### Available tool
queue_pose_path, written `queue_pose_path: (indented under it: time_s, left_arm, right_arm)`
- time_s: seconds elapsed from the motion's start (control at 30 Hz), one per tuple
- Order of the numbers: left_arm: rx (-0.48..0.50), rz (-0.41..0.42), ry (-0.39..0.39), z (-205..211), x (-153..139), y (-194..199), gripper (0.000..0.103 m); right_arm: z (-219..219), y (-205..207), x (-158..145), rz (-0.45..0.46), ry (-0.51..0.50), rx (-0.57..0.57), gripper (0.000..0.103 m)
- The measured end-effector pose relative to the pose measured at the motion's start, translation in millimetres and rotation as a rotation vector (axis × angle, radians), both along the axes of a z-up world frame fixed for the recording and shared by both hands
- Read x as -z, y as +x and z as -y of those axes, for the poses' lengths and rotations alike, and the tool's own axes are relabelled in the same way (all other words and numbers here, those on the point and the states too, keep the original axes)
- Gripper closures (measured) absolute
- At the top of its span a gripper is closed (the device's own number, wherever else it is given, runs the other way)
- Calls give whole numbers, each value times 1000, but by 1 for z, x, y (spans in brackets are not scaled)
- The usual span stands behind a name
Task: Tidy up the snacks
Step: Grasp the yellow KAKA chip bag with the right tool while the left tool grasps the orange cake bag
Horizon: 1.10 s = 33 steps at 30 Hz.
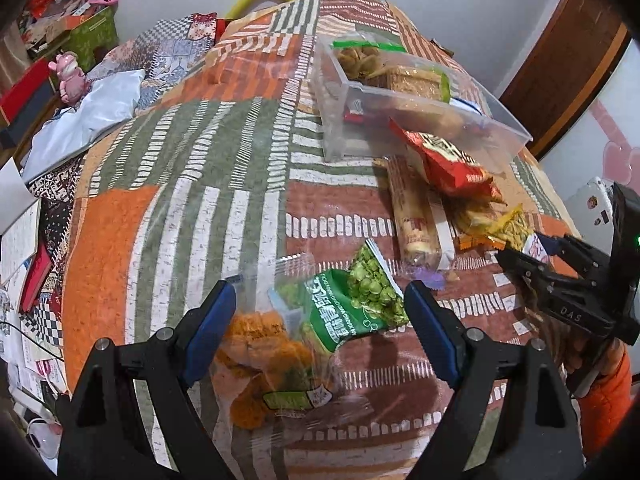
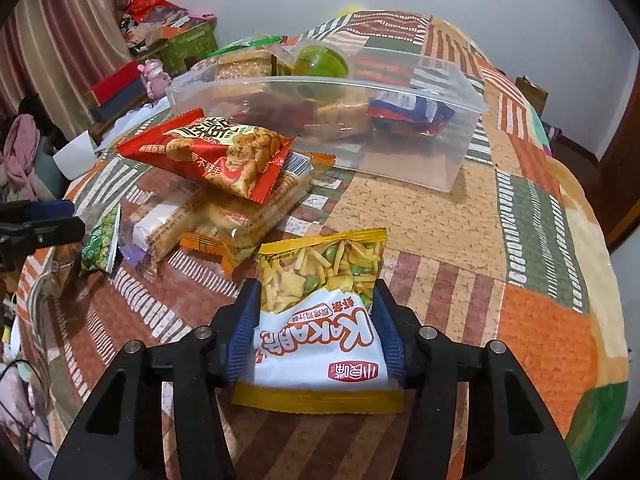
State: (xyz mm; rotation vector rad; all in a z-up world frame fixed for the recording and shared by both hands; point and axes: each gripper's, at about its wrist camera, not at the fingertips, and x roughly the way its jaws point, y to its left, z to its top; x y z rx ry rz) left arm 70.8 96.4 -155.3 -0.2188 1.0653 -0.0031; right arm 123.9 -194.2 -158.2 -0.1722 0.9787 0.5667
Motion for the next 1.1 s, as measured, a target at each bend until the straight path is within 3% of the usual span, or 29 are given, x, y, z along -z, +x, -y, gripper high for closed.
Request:
queue_pose_path:
  time_s: [0.17,0.33,0.47,0.6,0.77,0.9,1.1]
  left_arm:
    - [-60,12,9,-20,-11,-3,17]
    - [-66,18,69,-35,-24,-8,17]
    - [-78,2,61,-51,-29,-13,17]
    - [-54,-42,79,-47,-15,-23,17]
    - [-8,-87,20,-26,9,-31,17]
    - [19,-111,15,-10,22,-26,17]
    - [-29,-108,2,-10,37,-15,17]
  right_arm:
    - [2,-6,-5,-3,16,-4,54]
    - [4,-12,-15,10,39,2,54]
    - [3,-17,-25,25,60,-1,54]
    - [2,-23,-31,38,79,-10,54]
    - [-4,-26,-34,41,84,-23,54]
    - [-6,-30,-36,52,82,-31,54]
    - [-3,-33,-41,69,88,-29,54]
